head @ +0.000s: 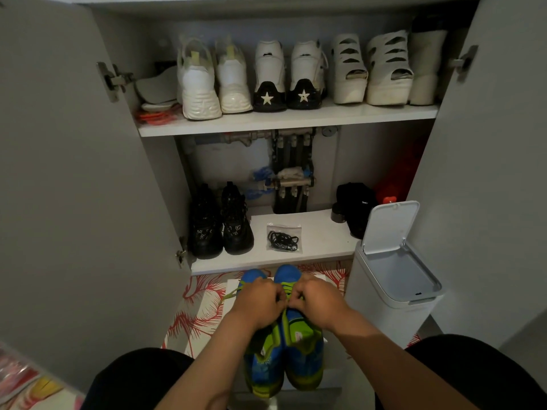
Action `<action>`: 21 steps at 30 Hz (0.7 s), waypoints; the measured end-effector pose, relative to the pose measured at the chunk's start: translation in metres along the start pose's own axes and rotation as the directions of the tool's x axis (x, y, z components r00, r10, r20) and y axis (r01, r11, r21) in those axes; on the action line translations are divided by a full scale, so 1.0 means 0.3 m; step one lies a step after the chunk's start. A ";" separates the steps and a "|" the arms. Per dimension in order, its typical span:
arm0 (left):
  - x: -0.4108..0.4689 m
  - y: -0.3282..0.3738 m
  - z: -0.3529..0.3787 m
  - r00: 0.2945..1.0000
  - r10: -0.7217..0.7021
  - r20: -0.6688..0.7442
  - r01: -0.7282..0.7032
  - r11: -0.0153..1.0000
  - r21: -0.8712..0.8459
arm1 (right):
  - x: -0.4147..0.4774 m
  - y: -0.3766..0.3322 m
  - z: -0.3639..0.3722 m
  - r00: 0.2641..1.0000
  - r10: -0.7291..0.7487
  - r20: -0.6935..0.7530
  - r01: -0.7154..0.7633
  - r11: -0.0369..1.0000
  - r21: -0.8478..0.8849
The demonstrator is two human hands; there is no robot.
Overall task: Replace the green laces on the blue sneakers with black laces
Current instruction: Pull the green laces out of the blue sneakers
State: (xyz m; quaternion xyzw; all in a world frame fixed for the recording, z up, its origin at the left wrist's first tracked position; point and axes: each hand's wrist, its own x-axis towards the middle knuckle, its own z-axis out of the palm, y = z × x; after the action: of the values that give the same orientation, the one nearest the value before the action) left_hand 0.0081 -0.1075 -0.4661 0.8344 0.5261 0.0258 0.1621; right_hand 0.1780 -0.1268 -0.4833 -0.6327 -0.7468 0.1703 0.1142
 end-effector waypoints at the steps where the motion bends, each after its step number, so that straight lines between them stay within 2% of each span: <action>1: 0.003 -0.006 -0.001 1.000 -0.009 0.018 0.010 1.000 -0.012 | 0.002 0.001 -0.002 1.000 0.018 -0.010 -0.018 0.999 0.052; 4: 0.009 -0.020 -0.003 0.996 -0.028 0.083 0.030 0.999 -0.021 | 0.007 0.005 -0.014 0.992 0.114 -0.049 -0.105 0.982 0.159; 7: 0.014 -0.027 0.006 0.995 -0.020 0.100 0.022 1.000 -0.021 | 0.014 0.013 -0.037 0.938 0.292 -0.190 -0.237 0.934 0.266; 10: 0.014 -0.026 0.019 0.999 0.003 0.053 -0.001 0.999 -0.046 | 0.016 0.029 -0.063 0.842 0.471 -0.263 -0.353 0.850 0.391; 12: 0.016 -0.021 0.029 1.000 0.023 -0.008 -0.024 0.997 -0.075 | 0.015 0.036 -0.069 0.820 0.517 -0.247 -0.388 0.818 0.424; 16: 0.014 0.008 0.059 0.997 0.009 -0.075 -0.018 0.993 -0.115 | 0.015 0.010 -0.068 0.858 0.441 -0.262 -0.273 0.825 0.494; 19: 0.015 0.019 0.080 0.989 0.023 -0.145 -0.038 0.994 -0.103 | 0.021 -0.007 -0.071 0.866 0.439 -0.239 -0.158 0.695 0.701; 21: 0.020 0.017 0.079 0.988 -0.022 -0.151 -0.005 0.985 -0.173 | 0.027 -0.005 -0.072 0.846 0.485 -0.221 -0.139 0.602 0.786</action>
State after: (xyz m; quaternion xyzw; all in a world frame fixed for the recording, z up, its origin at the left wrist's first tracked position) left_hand 0.0202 -0.1098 -0.4879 0.8106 0.5363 0.1342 0.1932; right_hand 0.1837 -0.1167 -0.4633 -0.6736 -0.4421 0.3397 0.4851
